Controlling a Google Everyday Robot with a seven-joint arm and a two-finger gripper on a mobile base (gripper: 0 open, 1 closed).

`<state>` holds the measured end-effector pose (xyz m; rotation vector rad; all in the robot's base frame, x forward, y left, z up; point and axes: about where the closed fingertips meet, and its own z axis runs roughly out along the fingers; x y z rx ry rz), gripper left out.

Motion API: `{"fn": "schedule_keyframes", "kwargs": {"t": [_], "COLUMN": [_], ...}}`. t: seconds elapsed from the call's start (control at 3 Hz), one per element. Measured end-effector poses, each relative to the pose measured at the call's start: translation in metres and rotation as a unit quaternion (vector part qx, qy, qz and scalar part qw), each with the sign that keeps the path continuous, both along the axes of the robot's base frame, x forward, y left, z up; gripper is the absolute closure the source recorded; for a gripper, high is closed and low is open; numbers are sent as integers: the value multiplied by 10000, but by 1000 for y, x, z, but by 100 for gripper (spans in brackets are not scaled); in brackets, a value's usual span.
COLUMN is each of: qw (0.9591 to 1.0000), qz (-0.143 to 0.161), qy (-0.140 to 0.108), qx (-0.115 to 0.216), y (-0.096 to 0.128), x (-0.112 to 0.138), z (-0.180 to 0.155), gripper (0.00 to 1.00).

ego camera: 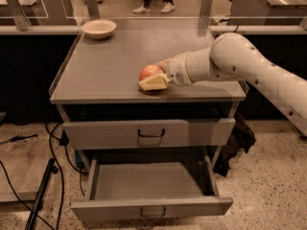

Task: Pick apple from middle drawer and place on counter

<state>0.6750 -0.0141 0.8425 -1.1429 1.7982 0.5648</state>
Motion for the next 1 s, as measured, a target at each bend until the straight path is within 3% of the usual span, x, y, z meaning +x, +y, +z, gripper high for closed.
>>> {"fn": "schedule_keyframes", "kwargs": {"t": [0.33,0.67,1.0], "qw": [9999,9999,9999], "qz": [-85,-85,-85], "qy": [60,13,13], "qx": [12,64,64], "y": [4,8,8], "x": [1,5,5], "z": [7,17,17], "gripper": [11,0,0]}}
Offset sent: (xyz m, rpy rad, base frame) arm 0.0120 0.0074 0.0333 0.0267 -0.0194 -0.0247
